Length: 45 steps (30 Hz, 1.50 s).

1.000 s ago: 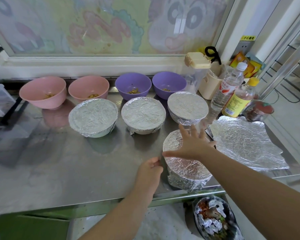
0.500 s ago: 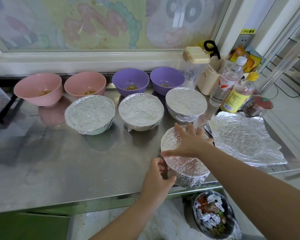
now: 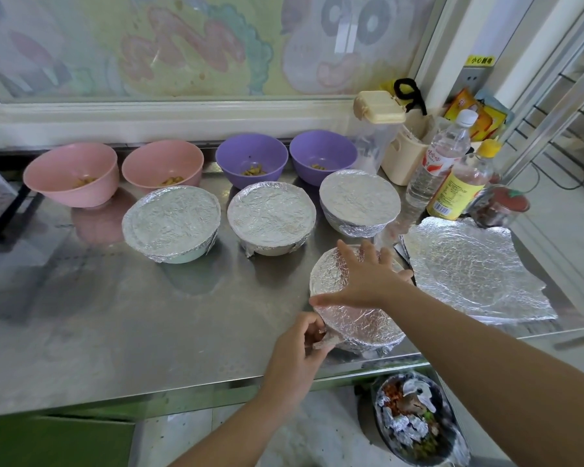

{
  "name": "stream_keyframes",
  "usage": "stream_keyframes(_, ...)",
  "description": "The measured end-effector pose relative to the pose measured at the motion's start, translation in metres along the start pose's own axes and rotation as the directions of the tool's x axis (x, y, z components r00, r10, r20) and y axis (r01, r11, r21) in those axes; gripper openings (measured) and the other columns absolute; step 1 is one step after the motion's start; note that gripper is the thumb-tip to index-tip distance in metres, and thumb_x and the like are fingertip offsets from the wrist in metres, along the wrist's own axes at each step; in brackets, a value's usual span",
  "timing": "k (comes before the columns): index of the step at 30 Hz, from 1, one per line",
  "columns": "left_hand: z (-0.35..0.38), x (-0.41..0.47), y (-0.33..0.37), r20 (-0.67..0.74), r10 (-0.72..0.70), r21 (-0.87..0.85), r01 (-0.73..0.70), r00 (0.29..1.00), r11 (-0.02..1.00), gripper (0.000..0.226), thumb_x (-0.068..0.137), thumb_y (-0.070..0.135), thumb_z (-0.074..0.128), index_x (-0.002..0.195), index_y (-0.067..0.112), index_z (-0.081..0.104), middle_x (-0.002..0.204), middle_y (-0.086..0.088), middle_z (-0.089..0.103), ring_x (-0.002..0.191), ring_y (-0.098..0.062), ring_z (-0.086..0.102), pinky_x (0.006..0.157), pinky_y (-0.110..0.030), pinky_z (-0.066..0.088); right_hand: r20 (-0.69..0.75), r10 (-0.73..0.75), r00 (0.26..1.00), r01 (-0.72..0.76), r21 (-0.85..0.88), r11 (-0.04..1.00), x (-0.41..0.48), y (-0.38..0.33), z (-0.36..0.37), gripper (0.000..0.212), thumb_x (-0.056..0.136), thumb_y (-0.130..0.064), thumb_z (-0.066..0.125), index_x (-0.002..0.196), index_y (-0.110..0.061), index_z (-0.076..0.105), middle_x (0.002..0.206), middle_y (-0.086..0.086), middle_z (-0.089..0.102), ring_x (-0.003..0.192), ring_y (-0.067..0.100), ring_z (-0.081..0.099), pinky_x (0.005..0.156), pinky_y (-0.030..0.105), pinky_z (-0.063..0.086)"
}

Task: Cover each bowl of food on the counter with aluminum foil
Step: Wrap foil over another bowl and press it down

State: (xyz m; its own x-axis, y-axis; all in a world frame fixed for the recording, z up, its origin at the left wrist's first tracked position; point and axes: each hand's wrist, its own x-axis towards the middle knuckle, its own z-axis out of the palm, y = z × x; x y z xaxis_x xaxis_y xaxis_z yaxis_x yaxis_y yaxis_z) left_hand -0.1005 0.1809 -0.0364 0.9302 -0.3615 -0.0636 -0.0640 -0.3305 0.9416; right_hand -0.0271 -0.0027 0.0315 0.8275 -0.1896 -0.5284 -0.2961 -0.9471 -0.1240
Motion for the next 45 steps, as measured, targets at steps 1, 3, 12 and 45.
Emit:
stream_keyframes(1,-0.001,0.001,-0.001,-0.006,0.005,-0.008,-0.005,1.0,1.0,0.028,0.086,0.025,0.076,0.091,0.038,0.052,0.085,0.007,0.065,0.08,-0.015,0.066,0.076,-0.039,0.055,0.001,0.004,1.0,-0.004,-0.002,1.0,-0.002,-0.001,-0.001,0.142,0.046,-0.102,0.056,0.154,-0.048,-0.02,0.167,0.007,-0.021,0.15,0.047,-0.02,0.112,0.079,0.008)
stream_keyframes(3,-0.004,0.002,-0.004,-0.006,0.029,0.016,-0.029,1.0,0.999,0.028,0.085,0.022,0.076,0.091,0.039,0.055,0.089,0.012,0.067,0.085,-0.011,0.068,0.079,-0.038,0.056,0.002,0.009,1.0,-0.009,-0.006,1.0,-0.005,-0.002,-0.002,0.14,0.05,-0.1,0.057,0.154,-0.048,-0.019,0.167,0.006,-0.022,0.15,0.046,-0.02,0.111,0.081,0.007)
stream_keyframes(12,-0.009,0.001,-0.004,0.002,0.212,0.154,-0.21,0.977,0.965,0.008,0.089,0.036,0.065,0.092,0.034,0.059,0.094,0.015,0.057,0.086,-0.01,0.062,0.077,-0.035,0.054,0.009,0.013,1.0,-0.013,-0.005,1.0,-0.009,-0.004,-0.006,0.138,0.053,-0.098,0.058,0.155,-0.046,-0.02,0.167,0.004,-0.023,0.151,0.043,-0.021,0.109,0.083,0.005)
stream_keyframes(45,0.026,0.015,0.054,0.322,-0.779,-0.867,0.498,0.537,-0.015,0.017,0.091,0.005,0.068,0.105,-0.003,0.065,0.098,-0.015,0.071,0.092,-0.022,0.067,0.088,-0.036,0.053,-0.022,0.025,0.999,-0.025,0.022,0.999,-0.01,-0.005,-0.001,0.139,0.051,-0.1,0.055,0.156,-0.045,-0.018,0.168,0.005,-0.021,0.151,0.043,-0.02,0.107,0.083,0.003)
